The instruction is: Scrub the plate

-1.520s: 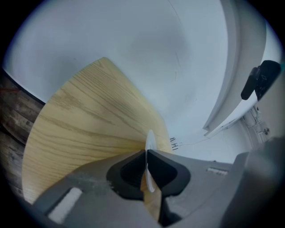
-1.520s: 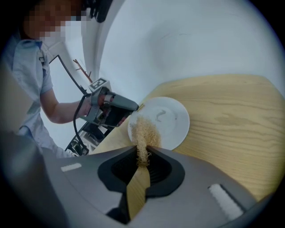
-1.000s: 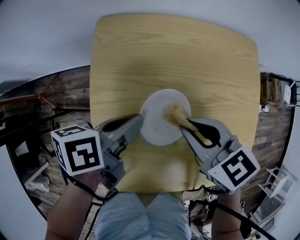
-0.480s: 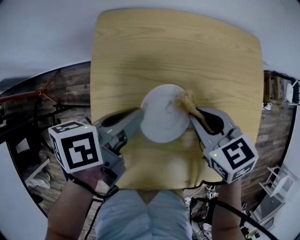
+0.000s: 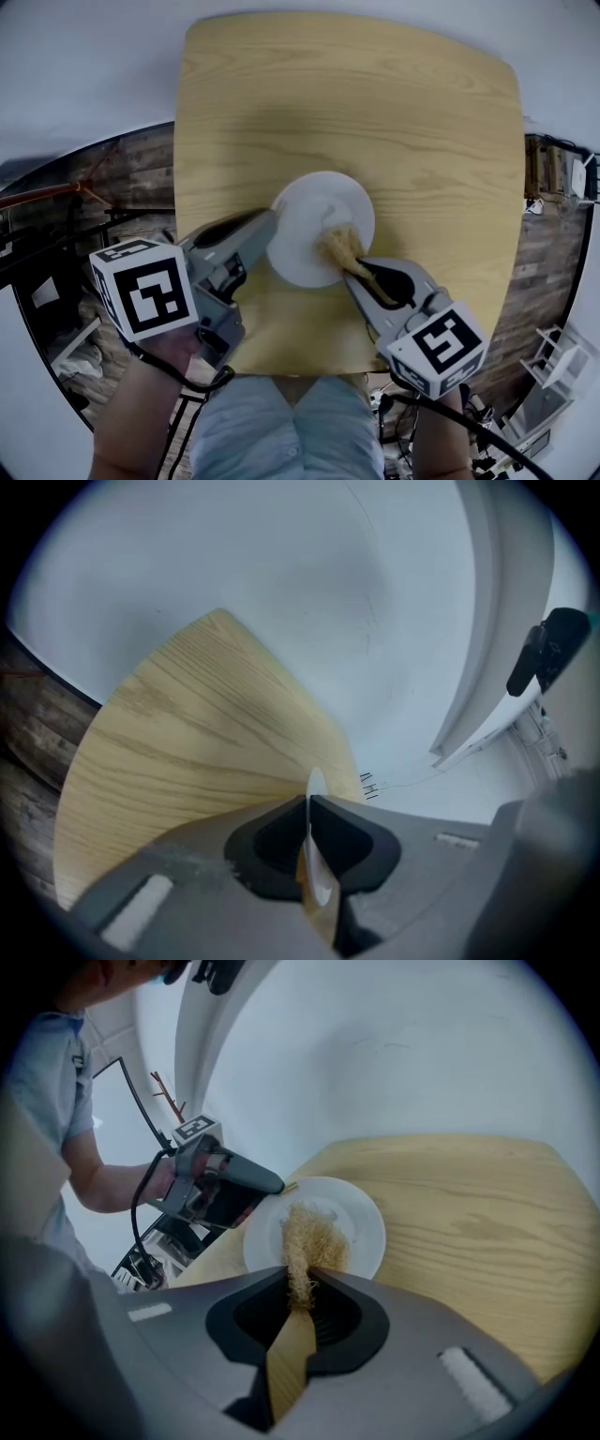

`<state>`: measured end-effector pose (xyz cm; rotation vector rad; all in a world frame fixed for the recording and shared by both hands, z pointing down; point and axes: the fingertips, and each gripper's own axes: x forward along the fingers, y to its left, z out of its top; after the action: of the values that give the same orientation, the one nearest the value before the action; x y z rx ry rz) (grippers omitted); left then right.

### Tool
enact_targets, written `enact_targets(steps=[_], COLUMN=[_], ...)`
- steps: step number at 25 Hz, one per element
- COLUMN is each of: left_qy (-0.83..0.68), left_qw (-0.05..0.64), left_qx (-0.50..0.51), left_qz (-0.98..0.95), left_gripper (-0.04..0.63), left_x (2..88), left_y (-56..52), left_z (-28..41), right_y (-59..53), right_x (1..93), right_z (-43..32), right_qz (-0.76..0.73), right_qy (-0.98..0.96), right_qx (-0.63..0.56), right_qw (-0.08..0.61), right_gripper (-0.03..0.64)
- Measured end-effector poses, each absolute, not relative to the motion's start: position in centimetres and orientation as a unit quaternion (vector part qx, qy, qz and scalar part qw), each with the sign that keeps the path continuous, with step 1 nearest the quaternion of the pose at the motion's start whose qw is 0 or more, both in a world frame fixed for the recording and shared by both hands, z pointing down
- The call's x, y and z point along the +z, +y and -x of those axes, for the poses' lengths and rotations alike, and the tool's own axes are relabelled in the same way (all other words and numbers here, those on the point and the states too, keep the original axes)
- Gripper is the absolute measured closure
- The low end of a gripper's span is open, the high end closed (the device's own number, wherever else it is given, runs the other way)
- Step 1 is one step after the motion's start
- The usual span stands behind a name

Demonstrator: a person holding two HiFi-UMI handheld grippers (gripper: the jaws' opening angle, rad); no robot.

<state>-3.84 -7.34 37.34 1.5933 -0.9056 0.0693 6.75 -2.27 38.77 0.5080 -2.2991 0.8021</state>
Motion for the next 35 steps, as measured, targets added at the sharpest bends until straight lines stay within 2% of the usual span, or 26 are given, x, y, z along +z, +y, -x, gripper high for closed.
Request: enact_targets(steps=[12, 21, 35], left_qy=[-0.391, -0.382, -0.38], left_qw=[0.611, 0.623, 0.629], left_qx=[0.022, 0.009, 0.007], left_qz=[-0.688, -0.683, -0.678], left_gripper=[0.558, 0.558, 0.558], left_x=[37.2, 37.1, 37.5], left_y=[-7.3, -7.2, -7.1], left_z=[3.8, 3.6, 3.5], right_y=[0.3, -1.1, -7.3], right_x=[36.2, 33.4, 35.8], right_z=[-1.6, -0.9, -5.4], right_qz=[-0.138, -0.146, -0.258], right_qy=[-0.895, -0.906, -0.885], right_qx=[0.322, 0.312, 0.266], right_qw=[0.276, 0.245, 0.282], right_gripper=[0.569, 0.569, 0.569])
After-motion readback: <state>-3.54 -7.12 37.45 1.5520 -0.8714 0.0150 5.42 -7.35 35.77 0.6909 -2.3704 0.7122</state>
